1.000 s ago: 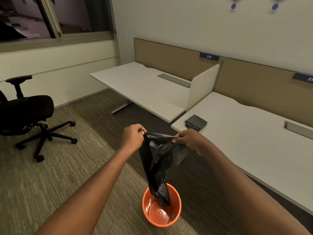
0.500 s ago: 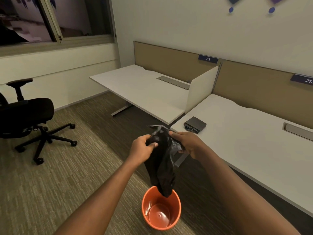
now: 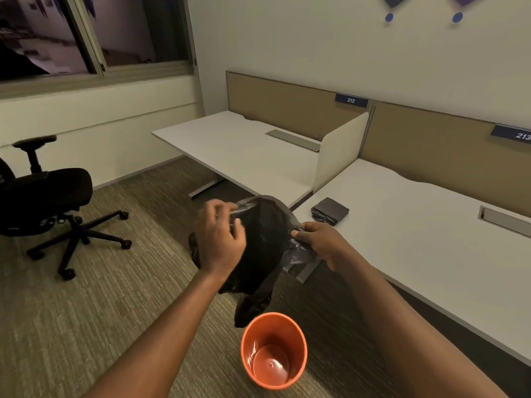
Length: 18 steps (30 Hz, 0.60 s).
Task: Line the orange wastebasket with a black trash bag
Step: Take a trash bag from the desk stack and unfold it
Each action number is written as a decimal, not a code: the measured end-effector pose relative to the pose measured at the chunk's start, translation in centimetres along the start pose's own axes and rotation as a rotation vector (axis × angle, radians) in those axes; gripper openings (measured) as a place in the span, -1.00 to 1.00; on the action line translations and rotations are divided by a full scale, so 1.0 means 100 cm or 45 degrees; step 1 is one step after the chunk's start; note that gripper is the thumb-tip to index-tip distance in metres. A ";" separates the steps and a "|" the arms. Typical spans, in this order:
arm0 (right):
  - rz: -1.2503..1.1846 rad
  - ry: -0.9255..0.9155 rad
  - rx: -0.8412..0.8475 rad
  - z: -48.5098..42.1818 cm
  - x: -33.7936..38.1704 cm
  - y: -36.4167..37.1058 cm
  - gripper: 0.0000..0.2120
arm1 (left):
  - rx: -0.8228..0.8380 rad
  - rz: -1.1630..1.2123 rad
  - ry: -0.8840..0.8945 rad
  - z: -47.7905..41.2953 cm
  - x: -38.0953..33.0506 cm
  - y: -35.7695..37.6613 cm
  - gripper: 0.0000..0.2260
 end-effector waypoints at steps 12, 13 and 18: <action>0.123 0.126 0.289 0.026 -0.011 0.032 -0.57 | 1.229 1.124 -0.927 0.046 -0.025 0.062 -0.88; 0.109 0.136 0.254 0.025 -0.014 0.028 -0.59 | 1.203 1.112 -0.933 0.045 -0.023 0.062 -0.89; 0.197 0.111 0.232 0.025 -0.022 0.024 -0.65 | 1.442 1.047 -0.880 0.049 -0.022 0.059 -0.60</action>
Point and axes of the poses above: each hand's wrist, its own z-axis away from the middle knuckle, its own y-axis out of the palm, x = y × z, the point moved 4 cm from there along -z, towards the middle knuckle, and after that the axes turned 15 degrees about -z, right-handed, at the moved point
